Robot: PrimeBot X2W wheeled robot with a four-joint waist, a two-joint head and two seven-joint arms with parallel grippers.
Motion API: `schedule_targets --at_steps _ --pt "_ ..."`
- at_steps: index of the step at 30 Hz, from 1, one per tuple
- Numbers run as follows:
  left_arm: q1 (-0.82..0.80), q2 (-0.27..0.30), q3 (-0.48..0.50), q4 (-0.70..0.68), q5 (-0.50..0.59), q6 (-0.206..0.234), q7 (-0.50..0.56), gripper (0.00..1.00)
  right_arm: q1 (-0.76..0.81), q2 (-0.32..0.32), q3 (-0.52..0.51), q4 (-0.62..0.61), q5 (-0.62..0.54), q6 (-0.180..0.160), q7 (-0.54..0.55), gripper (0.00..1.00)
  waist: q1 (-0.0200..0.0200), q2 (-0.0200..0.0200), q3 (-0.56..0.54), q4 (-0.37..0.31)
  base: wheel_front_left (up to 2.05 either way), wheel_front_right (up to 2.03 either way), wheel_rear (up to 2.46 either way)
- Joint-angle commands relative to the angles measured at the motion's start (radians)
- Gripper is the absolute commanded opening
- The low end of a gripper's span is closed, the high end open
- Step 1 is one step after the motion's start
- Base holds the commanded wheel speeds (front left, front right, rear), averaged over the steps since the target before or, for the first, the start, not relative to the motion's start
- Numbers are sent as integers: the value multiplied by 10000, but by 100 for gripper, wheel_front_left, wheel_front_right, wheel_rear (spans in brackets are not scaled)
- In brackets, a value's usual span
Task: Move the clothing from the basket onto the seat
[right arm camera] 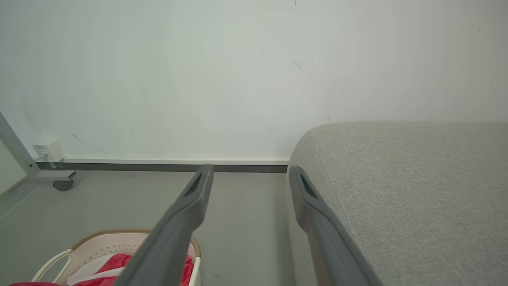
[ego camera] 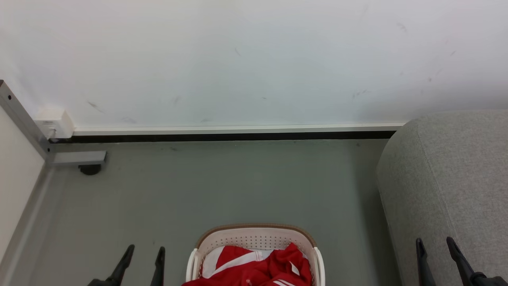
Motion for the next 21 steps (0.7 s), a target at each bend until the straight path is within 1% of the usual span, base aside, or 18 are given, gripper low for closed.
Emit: schedule_targets --at_steps 1,8,12,17,21 --pt "84 16 44 27 94 -23 -7 100 23 -3 19 35 34 -21 -31 100 0 0 17 -30 0 0 0" --pt "-117 33 55 200 -112 -117 -7 100 -173 -1 131 -1 137 -22 -30 100 0 0 297 -309 0 0 0" --pt "-485 179 -223 406 -277 -164 -7 100 -373 7 202 -61 174 -21 -19 100 0 0 734 -543 0 0 0" --pt "-1265 562 -1042 694 -634 -154 -5 100 -831 19 334 -177 394 -21 -19 100 0 0 1573 -928 0 0 0" --pt "-2158 920 -1988 1148 -844 -157 -5 100 -1305 21 467 -365 505 -22 -19 100 0 0 2522 -1271 0 0 0"
